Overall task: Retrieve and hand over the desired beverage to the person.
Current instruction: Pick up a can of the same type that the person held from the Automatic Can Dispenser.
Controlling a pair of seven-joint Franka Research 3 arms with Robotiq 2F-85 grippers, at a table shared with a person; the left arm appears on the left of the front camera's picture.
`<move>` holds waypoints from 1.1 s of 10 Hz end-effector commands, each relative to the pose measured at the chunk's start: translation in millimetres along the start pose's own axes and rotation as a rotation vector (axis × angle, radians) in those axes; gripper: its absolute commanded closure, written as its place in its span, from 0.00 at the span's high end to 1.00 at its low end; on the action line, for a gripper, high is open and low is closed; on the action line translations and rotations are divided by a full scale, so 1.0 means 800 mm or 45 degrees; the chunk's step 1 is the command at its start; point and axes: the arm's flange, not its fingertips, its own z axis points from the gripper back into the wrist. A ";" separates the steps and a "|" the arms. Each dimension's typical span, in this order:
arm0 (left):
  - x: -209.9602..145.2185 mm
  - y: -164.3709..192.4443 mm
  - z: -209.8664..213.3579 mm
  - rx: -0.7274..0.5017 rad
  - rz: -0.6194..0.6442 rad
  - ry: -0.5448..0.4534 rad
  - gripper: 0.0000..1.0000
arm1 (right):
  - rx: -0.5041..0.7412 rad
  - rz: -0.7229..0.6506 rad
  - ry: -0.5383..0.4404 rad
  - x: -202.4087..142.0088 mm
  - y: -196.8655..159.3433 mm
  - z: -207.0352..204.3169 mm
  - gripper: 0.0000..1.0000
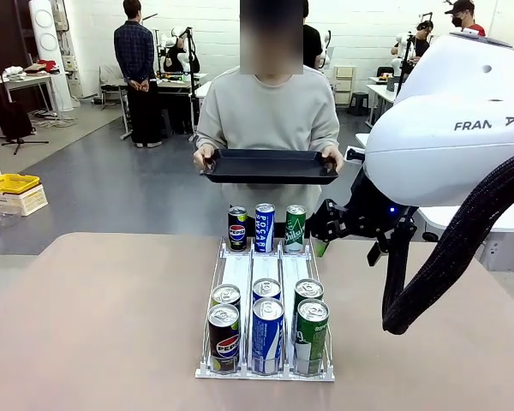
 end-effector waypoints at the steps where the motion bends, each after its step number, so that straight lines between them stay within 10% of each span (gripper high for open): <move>1: 0.000 0.001 0.002 -0.022 -0.028 -0.017 1.00 | -0.119 0.002 0.008 -0.014 0.024 -0.017 1.00; 11: 0.000 0.001 0.002 -0.022 -0.028 -0.017 1.00 | -0.256 -0.063 0.119 -0.045 0.082 -0.092 1.00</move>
